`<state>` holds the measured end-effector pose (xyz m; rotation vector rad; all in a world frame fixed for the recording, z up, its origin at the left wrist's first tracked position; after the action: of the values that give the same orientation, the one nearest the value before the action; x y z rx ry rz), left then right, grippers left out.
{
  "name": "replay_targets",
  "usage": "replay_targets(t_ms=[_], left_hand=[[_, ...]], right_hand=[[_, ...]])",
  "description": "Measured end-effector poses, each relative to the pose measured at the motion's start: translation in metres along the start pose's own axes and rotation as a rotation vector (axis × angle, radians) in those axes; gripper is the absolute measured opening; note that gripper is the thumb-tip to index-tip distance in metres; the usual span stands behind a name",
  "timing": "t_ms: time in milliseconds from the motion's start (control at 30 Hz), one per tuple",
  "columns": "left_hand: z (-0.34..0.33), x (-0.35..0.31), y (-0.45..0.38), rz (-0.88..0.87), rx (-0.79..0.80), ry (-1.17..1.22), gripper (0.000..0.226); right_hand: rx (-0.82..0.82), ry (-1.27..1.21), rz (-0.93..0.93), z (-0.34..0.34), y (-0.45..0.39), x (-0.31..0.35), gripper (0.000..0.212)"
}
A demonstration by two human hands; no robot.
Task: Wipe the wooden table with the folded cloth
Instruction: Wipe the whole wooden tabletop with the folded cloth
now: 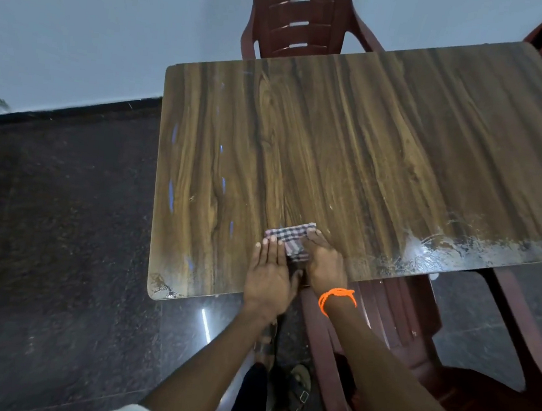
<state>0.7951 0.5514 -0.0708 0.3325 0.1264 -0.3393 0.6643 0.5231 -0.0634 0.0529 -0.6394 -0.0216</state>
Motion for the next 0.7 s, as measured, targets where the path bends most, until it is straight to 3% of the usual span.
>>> replay_targets(t_ms=[167, 333, 533, 700], left_hand=[[-0.019, 0.037, 0.047, -0.025, 0.040, -0.040, 0.082], [-0.036, 0.016, 0.090, -0.087, 0.019, 0.034, 0.083], [-0.022, -0.002, 0.026, -0.158, 0.019, 0.067, 0.085], [0.005, 0.025, -0.028, -0.127, -0.007, 0.016, 0.082]], right_hand=[[0.066, 0.035, 0.129, -0.024, 0.028, 0.024, 0.039], [0.076, 0.025, 0.134, -0.020, 0.075, 0.011, 0.052], [-0.046, -0.003, -0.051, -0.003, 0.043, -0.029, 0.047], [-0.085, -0.023, -0.094, -0.005, -0.020, -0.007, 0.039]])
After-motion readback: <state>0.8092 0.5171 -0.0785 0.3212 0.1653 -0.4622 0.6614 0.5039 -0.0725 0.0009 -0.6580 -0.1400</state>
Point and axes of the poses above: each hand's wrist, its own y-axis away from the middle knuckle, its own z-axis out of the back of the hand, x = y × z, the point moved 3 cm from there along -y, towards the middle knuckle, and after that the axes turned 6 degrees about -z, right-handed, at the moved point
